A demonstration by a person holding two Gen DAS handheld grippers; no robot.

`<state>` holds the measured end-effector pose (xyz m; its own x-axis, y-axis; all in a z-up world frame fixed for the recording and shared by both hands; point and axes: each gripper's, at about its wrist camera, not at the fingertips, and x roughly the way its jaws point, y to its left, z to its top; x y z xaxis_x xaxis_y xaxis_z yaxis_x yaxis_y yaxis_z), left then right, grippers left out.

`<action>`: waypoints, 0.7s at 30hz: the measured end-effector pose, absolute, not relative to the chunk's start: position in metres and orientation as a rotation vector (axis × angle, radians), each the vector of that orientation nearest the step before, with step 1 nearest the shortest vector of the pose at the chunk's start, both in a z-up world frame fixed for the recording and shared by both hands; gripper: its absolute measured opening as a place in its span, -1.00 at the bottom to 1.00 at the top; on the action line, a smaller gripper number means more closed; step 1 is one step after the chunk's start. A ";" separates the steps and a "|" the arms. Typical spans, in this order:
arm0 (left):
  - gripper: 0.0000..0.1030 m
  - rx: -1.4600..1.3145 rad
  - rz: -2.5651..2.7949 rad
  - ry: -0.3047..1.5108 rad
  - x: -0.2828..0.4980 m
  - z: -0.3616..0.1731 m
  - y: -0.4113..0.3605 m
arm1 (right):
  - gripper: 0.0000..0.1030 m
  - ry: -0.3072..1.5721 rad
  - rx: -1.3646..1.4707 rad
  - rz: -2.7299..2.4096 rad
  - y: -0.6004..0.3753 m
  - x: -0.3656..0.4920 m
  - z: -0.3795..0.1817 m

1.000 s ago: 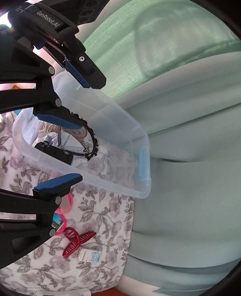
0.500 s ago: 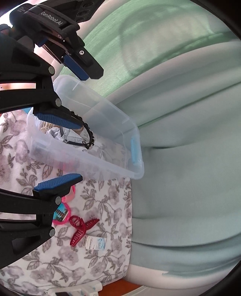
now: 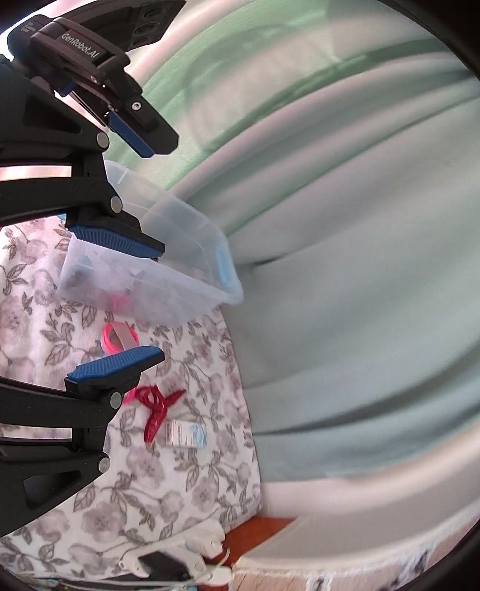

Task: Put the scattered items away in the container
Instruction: 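Move both tools back toward the pink hair ties and mirror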

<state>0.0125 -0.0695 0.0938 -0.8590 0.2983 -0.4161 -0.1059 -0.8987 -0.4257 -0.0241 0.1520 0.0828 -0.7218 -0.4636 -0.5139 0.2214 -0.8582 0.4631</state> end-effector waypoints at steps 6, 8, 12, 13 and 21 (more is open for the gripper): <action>0.38 -0.737 2.765 -0.502 0.018 0.098 -0.040 | 0.06 -0.655 0.859 -2.607 0.201 -0.007 0.084; 0.38 -0.750 2.752 -0.470 0.018 0.097 -0.029 | 0.10 -0.677 0.856 -2.620 0.212 -0.002 0.083; 0.39 -0.836 2.731 -0.451 0.016 0.090 -0.009 | 0.10 -0.697 0.867 -2.640 0.232 0.006 0.078; 0.39 -0.864 2.729 -0.456 0.014 0.087 -0.007 | 0.10 -0.708 0.872 -2.644 0.237 0.007 0.076; 0.40 -0.980 2.739 -0.437 0.005 0.072 0.007 | 0.11 -0.805 0.928 -2.650 0.265 0.007 0.058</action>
